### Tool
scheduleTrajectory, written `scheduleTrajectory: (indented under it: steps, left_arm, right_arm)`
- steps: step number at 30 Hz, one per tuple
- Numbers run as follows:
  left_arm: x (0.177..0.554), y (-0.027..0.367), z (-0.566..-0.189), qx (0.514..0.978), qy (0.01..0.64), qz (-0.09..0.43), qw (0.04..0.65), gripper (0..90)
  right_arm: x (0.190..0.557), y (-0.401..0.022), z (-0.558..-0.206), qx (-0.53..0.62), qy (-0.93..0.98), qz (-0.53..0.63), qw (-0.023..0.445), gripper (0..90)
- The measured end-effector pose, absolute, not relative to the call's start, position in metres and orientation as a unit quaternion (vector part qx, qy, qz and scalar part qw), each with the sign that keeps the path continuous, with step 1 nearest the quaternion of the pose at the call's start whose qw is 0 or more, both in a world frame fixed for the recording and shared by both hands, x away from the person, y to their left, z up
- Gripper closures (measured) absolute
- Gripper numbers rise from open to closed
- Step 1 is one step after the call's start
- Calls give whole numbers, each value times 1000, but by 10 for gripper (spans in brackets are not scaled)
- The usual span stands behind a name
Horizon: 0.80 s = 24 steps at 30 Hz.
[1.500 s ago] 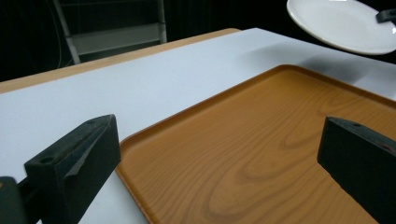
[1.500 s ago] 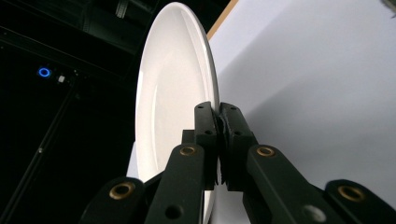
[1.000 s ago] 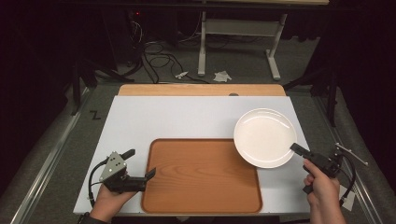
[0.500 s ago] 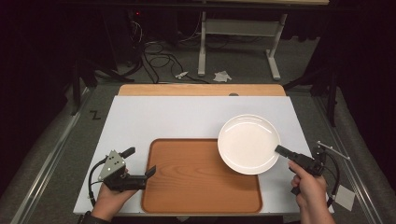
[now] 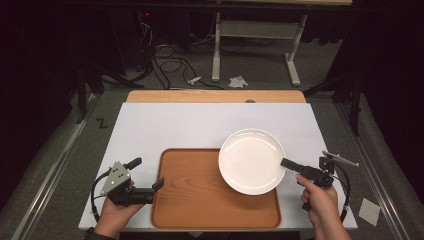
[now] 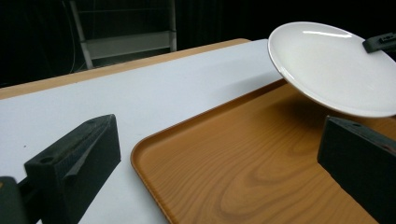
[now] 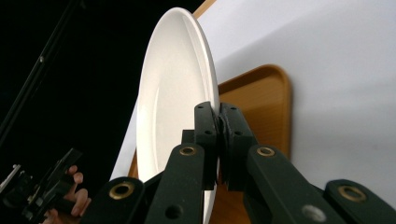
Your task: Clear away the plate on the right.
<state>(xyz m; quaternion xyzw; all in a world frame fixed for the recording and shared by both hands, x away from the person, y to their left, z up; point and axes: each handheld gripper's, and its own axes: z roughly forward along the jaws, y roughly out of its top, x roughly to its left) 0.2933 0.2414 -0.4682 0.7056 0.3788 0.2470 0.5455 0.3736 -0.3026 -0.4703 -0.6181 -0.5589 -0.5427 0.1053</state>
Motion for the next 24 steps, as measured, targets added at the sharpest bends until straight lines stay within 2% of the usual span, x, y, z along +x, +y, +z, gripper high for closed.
scheduleTrajectory:
  steps: [17,24]
  left_arm:
    - [294,241,-470,707,378,242,546,2]
    - [293,241,-469,708,375,244,547,2]
  right_arm:
    - [373,-268,-478,-592,-607,-513,135,898]
    - [372,-266,-482,-594,-611,-506,134,895]
